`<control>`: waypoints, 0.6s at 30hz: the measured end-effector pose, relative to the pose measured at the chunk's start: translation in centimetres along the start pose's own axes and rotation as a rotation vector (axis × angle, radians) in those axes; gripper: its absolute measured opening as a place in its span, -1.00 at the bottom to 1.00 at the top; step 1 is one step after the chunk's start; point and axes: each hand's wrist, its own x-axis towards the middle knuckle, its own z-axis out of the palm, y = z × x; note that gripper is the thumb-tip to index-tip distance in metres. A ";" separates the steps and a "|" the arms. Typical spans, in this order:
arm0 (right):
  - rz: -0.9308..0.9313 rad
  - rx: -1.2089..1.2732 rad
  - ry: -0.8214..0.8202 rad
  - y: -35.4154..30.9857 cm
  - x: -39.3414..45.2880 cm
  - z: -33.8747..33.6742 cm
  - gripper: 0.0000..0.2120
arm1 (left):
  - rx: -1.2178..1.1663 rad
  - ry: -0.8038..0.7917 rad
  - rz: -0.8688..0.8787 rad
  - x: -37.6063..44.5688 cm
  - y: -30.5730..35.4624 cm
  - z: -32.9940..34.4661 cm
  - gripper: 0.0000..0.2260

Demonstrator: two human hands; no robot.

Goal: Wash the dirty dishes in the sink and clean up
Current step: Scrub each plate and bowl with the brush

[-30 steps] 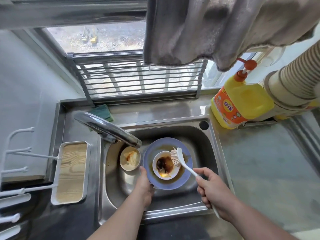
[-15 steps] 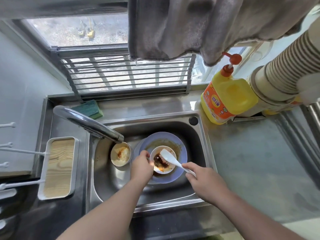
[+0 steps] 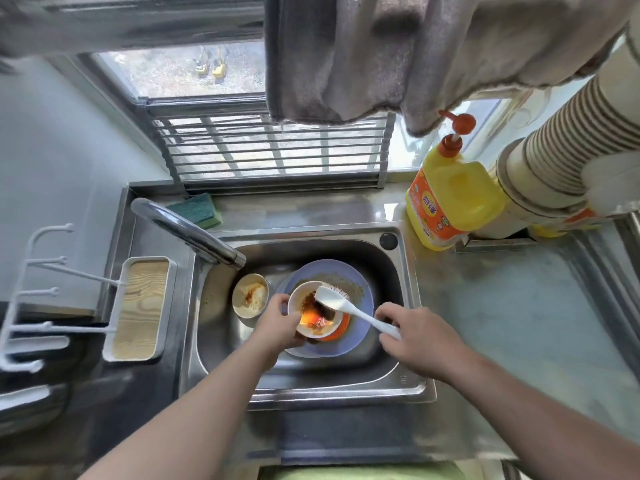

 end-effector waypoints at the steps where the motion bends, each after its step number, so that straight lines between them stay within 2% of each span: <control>1: -0.026 0.011 -0.011 0.0 0.0 -0.7 -0.86 | -0.081 -0.023 -0.008 -0.5 0.1 -0.2 -0.72; 6: -0.106 -0.017 -0.022 -1.0 0.1 -3.7 -0.69 | -0.265 -0.111 0.004 -3.0 0.7 -1.7 -0.63; 12: -0.155 -0.188 -0.031 -3.0 -0.2 -4.2 -0.65 | -0.612 -0.142 0.072 -3.6 0.4 -3.1 -0.50; 16: -0.095 0.004 -0.083 -5.3 -0.9 -2.1 -0.68 | -0.703 -0.210 0.080 -3.4 0.1 -3.7 -0.45; 18: -0.078 0.080 -0.002 -6.6 -1.0 -1.1 -0.69 | -0.709 -0.293 0.098 -3.6 -0.1 -3.8 -0.51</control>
